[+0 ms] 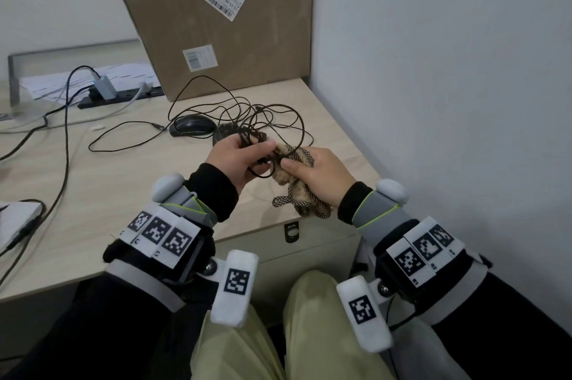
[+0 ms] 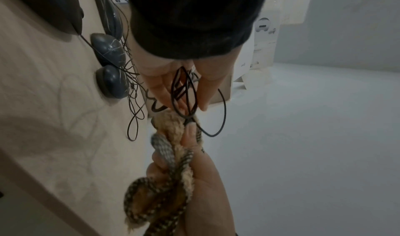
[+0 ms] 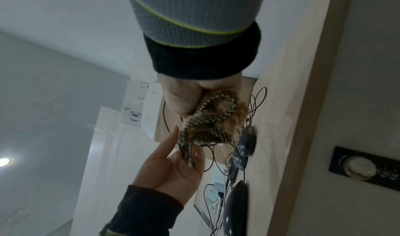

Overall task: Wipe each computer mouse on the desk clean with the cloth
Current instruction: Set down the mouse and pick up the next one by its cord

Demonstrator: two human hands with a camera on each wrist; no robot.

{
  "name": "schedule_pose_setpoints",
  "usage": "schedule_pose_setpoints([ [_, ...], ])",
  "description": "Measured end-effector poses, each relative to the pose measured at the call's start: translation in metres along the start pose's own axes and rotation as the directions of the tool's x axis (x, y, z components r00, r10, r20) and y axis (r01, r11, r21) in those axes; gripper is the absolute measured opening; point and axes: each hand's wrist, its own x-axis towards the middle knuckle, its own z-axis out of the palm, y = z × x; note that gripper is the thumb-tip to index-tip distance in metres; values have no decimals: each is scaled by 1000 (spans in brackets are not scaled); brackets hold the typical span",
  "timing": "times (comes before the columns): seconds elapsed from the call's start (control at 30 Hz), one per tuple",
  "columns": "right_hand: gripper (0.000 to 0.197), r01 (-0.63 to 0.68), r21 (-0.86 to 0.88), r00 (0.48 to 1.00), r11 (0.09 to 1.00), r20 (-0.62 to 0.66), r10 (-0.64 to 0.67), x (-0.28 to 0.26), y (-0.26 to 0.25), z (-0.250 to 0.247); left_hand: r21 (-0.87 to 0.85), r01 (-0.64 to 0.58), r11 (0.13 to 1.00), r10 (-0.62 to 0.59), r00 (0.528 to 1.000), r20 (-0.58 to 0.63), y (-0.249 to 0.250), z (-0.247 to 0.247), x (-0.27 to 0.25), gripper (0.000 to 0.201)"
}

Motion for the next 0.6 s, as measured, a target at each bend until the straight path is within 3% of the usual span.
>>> schedule_pose_setpoints([
  [0.07, 16, -22, 5, 1000, 1000, -9, 23, 1, 1, 0, 64, -9, 998, 9, 1000, 3, 0, 0, 0, 22],
  [0.17, 24, -41, 50, 999, 998, 17, 40, -3, 0, 1, 102, -15, 995, 19, 999, -38, 0, -1, 0, 25],
  [0.3, 25, -46, 175, 988, 984, -138, 71, -5, 1, 0, 79, -27, 997, 38, 989, -141, -1, -2, 1, 24],
  [0.4, 22, 47, 16, 969, 999, -245, -42, -2, 4, -2, 64, -24, 998, 38, 975, -220, -3, -1, 4, 24],
  [0.5, 18, 173, -117, 955, 978, -223, -195, -5, -1, -1, 29, -15, 999, 22, 968, -251, -3, 1, 6, 24],
  [0.6, 25, 292, -269, 926, 918, -159, -342, -7, -5, 5, -86, -7, 996, -15, 967, -252, -1, 0, 8, 23],
])
